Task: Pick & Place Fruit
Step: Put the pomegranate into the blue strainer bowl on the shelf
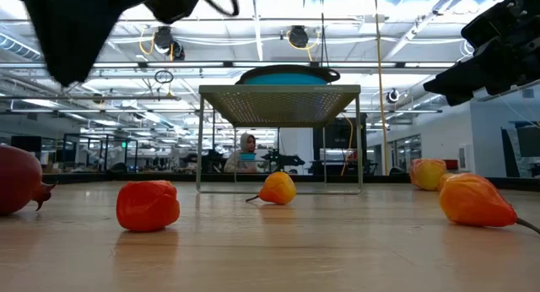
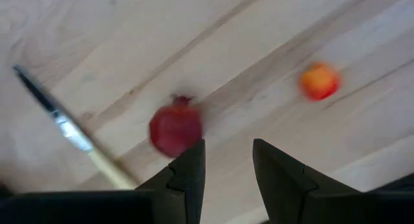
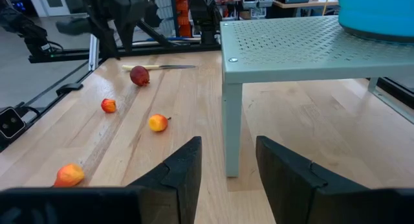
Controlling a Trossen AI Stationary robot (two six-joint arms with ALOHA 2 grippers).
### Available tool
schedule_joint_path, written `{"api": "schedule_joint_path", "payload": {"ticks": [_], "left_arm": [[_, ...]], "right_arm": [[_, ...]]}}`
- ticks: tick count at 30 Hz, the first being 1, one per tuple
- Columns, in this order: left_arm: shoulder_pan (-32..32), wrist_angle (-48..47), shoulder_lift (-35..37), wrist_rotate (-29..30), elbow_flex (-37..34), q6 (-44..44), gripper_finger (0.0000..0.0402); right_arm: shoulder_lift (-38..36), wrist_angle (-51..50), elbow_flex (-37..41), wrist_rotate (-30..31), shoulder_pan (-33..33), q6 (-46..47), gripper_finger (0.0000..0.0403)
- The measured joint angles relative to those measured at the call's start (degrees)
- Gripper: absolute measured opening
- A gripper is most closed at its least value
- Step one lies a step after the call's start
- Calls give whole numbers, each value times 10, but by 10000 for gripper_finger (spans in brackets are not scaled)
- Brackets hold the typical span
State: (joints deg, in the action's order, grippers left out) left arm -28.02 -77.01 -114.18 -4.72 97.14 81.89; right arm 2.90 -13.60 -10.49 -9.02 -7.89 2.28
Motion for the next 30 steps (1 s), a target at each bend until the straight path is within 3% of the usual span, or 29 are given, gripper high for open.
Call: {"api": "schedule_joint_path", "payload": {"ticks": [13,23,30], "left_arm": [[-3,-54,-10,2,0,-65,140],[-4,-69,-9,22,-14,-63,250],[-6,-36,-9,-13,-60,-63,318]], "right_arm": [[0,0,0,0,0,0,139],[0,0,0,0,0,0,139],[0,0,0,0,0,0,139]]}}
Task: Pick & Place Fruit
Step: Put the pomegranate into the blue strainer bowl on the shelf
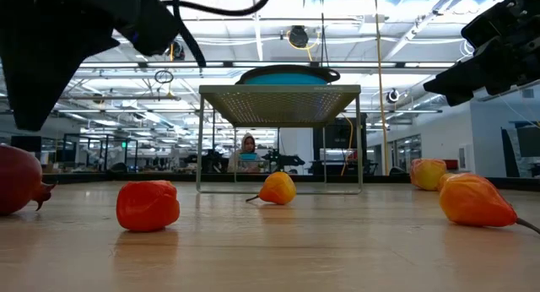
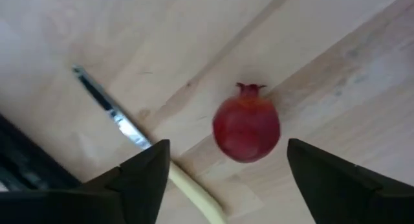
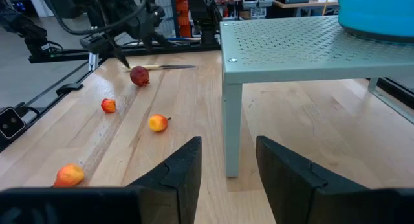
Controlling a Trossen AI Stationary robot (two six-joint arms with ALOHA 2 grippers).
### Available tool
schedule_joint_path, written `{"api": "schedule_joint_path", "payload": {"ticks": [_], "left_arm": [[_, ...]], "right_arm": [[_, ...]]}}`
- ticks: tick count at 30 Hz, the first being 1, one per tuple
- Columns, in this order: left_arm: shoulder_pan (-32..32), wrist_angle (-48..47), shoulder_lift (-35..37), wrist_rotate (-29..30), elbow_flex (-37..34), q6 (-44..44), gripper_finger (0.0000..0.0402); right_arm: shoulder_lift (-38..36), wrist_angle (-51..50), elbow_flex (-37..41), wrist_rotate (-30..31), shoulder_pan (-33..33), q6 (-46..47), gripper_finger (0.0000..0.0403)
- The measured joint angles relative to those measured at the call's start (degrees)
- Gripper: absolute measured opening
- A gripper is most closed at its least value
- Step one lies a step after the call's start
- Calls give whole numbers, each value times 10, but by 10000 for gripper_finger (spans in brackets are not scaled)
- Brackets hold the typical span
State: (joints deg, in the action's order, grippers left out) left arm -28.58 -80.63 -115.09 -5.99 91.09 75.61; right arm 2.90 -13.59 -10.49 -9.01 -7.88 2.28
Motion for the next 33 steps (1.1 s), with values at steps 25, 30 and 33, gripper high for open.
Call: {"api": "schedule_joint_path", "payload": {"ticks": [25,30,33], "left_arm": [[-19,143,0,-41,-103,-3,338],[-19,160,0,-41,-127,-4,338],[-19,183,2,-42,-140,-3,338]], "right_arm": [[0,0,0,0,0,0,139],[0,0,0,0,0,0,139],[0,0,0,0,0,0,139]]}}
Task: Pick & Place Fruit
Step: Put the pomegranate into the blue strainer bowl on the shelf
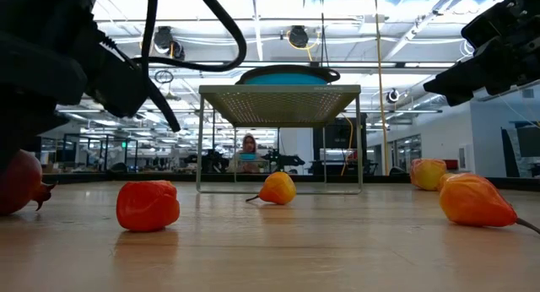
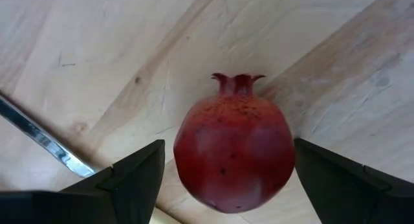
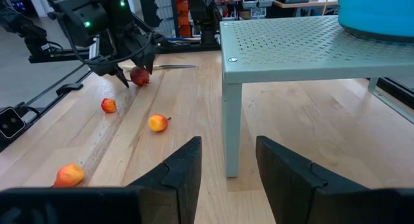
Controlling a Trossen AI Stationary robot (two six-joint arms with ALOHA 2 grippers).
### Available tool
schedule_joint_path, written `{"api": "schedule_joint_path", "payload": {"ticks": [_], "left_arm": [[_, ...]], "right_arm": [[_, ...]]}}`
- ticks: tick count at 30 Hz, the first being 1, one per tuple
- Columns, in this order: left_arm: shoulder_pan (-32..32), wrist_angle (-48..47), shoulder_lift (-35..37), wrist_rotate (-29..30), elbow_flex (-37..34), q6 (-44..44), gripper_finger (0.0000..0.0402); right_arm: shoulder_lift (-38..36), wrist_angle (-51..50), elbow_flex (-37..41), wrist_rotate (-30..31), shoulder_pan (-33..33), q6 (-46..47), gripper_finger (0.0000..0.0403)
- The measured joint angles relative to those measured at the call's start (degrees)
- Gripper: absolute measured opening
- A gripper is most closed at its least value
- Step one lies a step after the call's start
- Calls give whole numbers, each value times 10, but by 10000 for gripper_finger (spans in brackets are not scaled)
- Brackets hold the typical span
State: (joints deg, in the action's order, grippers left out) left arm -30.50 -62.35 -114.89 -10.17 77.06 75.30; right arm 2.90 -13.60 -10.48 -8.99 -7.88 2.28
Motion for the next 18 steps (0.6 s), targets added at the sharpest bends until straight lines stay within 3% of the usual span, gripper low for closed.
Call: {"api": "schedule_joint_path", "payload": {"ticks": [18], "left_arm": [[2,25,0,23,-9,-8,337]], "right_arm": [[0,0,0,0,0,0,139]]}}
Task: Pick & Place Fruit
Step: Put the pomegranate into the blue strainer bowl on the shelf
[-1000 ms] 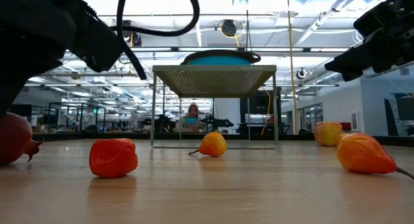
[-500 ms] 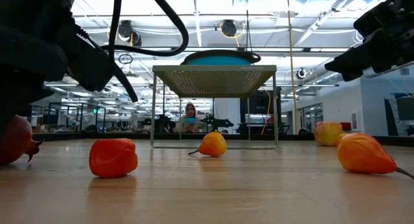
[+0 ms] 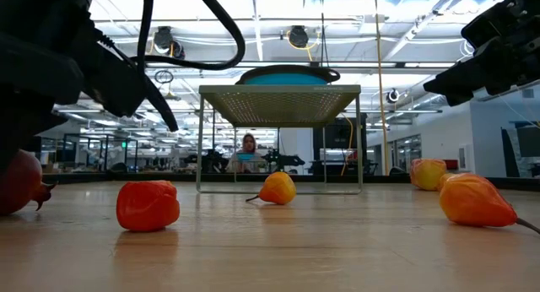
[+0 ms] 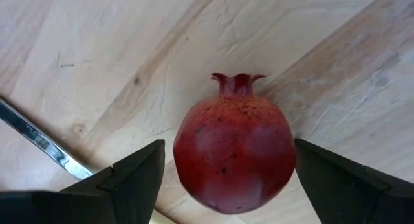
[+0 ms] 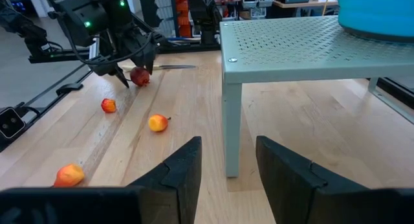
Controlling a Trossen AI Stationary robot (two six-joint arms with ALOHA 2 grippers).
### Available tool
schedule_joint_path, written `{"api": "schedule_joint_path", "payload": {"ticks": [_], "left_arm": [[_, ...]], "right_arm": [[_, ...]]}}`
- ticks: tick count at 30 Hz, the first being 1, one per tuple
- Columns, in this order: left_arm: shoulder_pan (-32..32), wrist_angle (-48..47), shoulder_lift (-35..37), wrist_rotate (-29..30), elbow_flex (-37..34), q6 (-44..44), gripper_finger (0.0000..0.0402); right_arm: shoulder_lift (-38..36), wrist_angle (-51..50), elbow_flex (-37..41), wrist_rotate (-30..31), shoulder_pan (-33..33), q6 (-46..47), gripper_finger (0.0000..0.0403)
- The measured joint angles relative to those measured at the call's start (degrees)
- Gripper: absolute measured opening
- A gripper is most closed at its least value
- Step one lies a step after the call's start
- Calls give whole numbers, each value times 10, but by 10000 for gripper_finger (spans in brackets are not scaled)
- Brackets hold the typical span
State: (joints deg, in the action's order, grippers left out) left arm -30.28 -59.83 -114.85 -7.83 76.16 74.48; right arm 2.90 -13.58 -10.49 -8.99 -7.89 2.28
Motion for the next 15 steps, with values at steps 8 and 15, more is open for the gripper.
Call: {"api": "schedule_joint_path", "payload": {"ticks": [8,15], "left_arm": [[1,4,-1,15,0,-16,337],[1,20,-1,32,-1,-34,337]], "right_arm": [[0,0,0,0,0,0,139],[0,0,0,0,0,0,139]]}}
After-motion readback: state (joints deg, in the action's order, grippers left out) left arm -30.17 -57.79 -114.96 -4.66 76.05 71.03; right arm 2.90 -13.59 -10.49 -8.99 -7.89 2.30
